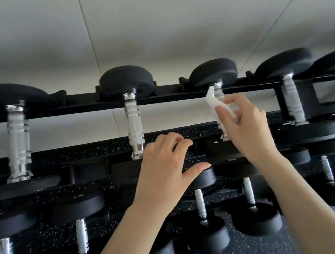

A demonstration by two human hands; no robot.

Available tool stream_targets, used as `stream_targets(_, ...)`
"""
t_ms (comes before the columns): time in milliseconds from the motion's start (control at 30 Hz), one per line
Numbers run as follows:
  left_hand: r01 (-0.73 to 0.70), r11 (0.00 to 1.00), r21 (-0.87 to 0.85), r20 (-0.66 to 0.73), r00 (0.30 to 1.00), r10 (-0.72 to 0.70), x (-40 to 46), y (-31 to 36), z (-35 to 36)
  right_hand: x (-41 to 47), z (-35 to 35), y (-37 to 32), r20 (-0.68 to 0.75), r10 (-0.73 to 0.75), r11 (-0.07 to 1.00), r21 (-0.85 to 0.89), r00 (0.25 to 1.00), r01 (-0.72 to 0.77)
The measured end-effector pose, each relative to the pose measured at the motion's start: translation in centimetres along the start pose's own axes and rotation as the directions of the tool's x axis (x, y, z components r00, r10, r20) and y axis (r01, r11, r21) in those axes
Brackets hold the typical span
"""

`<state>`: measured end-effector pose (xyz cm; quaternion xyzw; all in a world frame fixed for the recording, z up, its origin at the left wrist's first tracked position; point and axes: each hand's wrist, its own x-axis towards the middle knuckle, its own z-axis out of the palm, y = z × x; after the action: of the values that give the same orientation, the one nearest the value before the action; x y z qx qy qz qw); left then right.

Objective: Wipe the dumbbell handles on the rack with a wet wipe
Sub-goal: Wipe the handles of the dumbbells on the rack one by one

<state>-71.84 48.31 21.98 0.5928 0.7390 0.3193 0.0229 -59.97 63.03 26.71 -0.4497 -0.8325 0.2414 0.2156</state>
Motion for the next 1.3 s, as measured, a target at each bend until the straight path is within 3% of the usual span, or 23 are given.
stream_targets(300,0.066,0.996,0.054,0.056,0.996,-0.069,3.0,6.0,6.6,4.6,-3.1,8.8,0.129,-0.099,0.989,-0.101,0.987,0.112)
stream_targets(533,0.224,0.974,0.031,0.039,0.974,-0.225,2.6,7.0,7.9,9.3,-0.9,9.6,0.220,-0.306,0.915,-0.199,0.926,0.350)
stream_targets(667,0.273,0.962,-0.012,0.019,0.962,-0.273,2.3,7.5,8.2,9.9,0.5,9.3,0.209,-0.347,0.884,-0.251,0.914,0.394)
stream_targets(867,0.301,0.953,-0.047,0.004,0.954,-0.301,2.1,7.7,8.4,8.9,1.8,8.9,0.059,-0.314,0.920,-0.226,0.948,0.319)
stream_targets(1033,0.319,0.943,-0.093,-0.002,0.947,-0.320,2.0,7.6,8.6,8.5,2.5,8.4,-0.083,-0.187,0.977,-0.123,0.979,0.176)
stream_targets(1200,0.316,0.942,-0.117,-0.015,0.947,-0.320,2.0,7.5,8.7,8.8,3.4,8.5,-0.219,-0.156,0.983,-0.129,0.963,0.130)
stream_targets(1300,0.302,0.947,-0.112,-0.025,0.951,-0.307,2.0,7.4,8.8,9.1,3.4,8.5,-0.237,-0.169,0.982,0.041,0.957,0.183)
